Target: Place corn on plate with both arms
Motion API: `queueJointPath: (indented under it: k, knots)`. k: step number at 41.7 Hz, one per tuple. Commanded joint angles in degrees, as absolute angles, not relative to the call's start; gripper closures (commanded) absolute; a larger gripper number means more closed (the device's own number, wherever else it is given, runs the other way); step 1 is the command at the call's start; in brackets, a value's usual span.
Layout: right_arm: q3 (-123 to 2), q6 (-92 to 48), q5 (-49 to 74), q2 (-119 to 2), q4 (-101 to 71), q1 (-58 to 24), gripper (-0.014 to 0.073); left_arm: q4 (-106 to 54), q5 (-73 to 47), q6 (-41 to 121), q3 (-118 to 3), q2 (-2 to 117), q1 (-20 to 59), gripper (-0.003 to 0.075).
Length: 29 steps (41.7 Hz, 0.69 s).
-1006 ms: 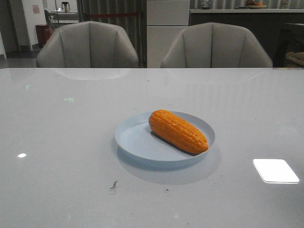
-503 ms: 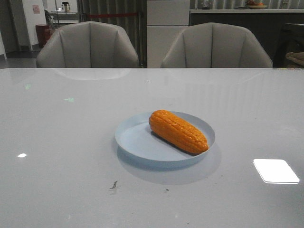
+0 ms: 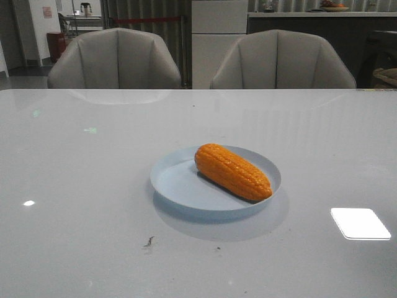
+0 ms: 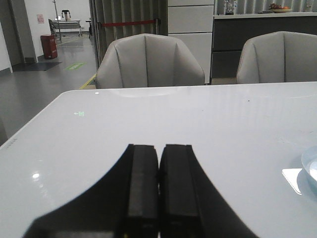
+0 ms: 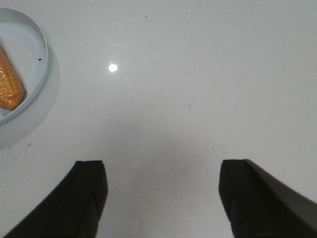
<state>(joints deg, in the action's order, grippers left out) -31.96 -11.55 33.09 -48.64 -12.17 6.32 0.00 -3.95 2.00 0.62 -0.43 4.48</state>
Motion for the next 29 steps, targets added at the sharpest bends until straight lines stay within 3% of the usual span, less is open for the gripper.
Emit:
queueJointPath:
  k: [1, 25, 29]
  knots:
    - [-33.50, -11.51, 30.05, -48.29, -12.84, 6.65, 0.0012, -0.32, 0.76, 1.52, 2.71, -1.40, 4.67, 0.0627]
    - [-33.11, -11.51, 29.20, -47.08, -12.92, 6.30, 0.0014, -0.32, 0.76, 1.52, 2.71, -1.40, 4.57, 0.0627]
    - [-33.11, -11.51, 29.65, -44.39, -14.05, 6.25, 0.0081, -0.32, 0.76, 1.52, 2.71, -1.40, 4.56, 0.0627]
